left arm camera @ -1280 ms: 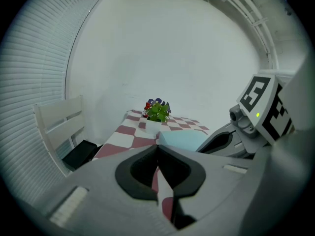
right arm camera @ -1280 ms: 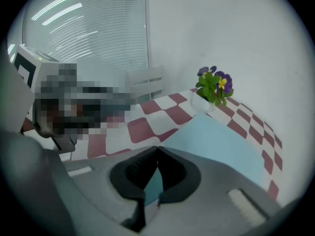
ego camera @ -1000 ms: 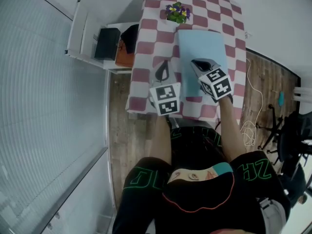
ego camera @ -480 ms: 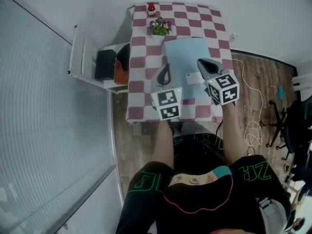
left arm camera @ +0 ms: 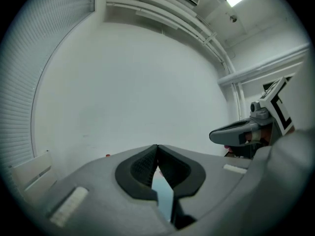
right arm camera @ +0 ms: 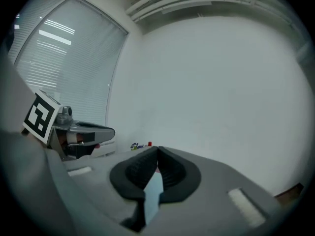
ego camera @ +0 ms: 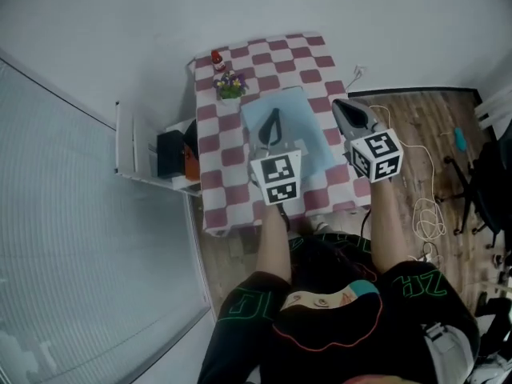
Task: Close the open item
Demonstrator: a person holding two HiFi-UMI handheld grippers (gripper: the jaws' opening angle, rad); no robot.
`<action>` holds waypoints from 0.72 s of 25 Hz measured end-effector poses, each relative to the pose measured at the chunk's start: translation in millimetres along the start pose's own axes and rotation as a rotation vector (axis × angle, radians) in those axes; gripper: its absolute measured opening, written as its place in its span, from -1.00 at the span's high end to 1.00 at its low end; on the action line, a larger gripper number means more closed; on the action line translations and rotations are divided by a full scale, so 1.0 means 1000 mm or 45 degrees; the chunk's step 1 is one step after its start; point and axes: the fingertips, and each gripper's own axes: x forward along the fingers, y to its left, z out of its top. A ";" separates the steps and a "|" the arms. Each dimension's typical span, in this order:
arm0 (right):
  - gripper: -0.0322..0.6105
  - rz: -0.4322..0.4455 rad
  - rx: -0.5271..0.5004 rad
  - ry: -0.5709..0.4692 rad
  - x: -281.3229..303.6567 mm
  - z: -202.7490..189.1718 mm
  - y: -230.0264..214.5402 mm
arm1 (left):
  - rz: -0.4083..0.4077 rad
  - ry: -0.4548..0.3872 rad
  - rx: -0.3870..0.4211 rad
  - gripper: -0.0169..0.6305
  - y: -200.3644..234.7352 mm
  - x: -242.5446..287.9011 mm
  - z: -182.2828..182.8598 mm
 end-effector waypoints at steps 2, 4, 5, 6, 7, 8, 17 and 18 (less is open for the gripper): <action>0.89 -0.047 0.032 -0.031 -0.014 0.005 -0.024 | -0.012 -0.010 0.016 0.92 -0.013 0.005 0.012; 0.89 -0.105 0.052 -0.050 -0.032 0.009 -0.053 | -0.029 -0.025 0.033 0.92 -0.033 0.012 0.024; 0.89 -0.133 0.059 -0.063 -0.039 0.013 -0.067 | -0.041 -0.036 0.046 0.92 -0.043 0.018 0.031; 0.89 -0.156 0.062 -0.079 -0.045 0.018 -0.080 | -0.055 -0.047 0.059 0.92 -0.051 0.023 0.038; 0.89 -0.177 0.062 -0.098 -0.051 0.022 -0.091 | -0.069 -0.055 0.070 0.92 -0.060 0.028 0.044; 0.89 -0.199 0.057 -0.115 -0.058 0.026 -0.100 | -0.085 -0.062 0.077 0.92 -0.068 0.033 0.050; 0.89 -0.365 0.021 -0.134 -0.106 0.022 -0.175 | -0.147 -0.122 0.070 0.92 -0.134 0.068 0.071; 0.89 -0.376 0.016 -0.131 -0.109 0.021 -0.181 | -0.154 -0.127 0.072 0.92 -0.141 0.071 0.071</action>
